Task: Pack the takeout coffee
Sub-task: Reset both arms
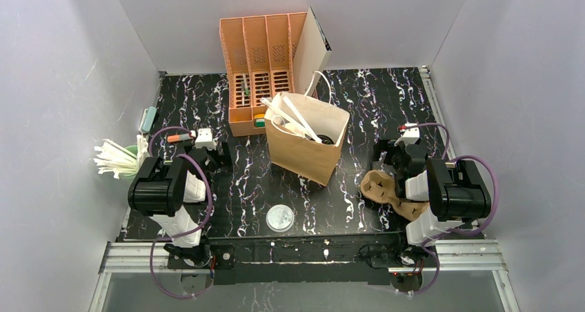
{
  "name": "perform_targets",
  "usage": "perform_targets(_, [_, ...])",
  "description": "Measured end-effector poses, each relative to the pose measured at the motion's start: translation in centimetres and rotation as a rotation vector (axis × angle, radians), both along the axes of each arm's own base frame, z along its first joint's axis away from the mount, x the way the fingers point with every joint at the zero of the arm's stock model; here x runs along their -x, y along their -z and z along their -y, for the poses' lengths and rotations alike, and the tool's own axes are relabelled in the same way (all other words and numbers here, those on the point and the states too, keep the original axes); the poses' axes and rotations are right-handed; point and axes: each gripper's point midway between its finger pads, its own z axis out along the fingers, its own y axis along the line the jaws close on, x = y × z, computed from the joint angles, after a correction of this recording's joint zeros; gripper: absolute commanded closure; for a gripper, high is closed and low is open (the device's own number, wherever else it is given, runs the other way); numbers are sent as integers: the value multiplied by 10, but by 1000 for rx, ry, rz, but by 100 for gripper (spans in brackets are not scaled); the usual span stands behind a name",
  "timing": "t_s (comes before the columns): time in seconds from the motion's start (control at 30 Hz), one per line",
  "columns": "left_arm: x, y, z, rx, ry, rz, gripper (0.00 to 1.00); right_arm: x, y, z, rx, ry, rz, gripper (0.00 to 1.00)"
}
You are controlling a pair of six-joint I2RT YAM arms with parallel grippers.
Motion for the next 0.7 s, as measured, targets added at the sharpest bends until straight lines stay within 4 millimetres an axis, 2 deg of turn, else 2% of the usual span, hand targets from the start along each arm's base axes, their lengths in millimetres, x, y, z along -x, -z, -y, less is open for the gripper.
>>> perform_targets(0.7, [0, -1, 2, -7, 9, 3, 2, 0, 0, 0, 0, 0, 0, 2])
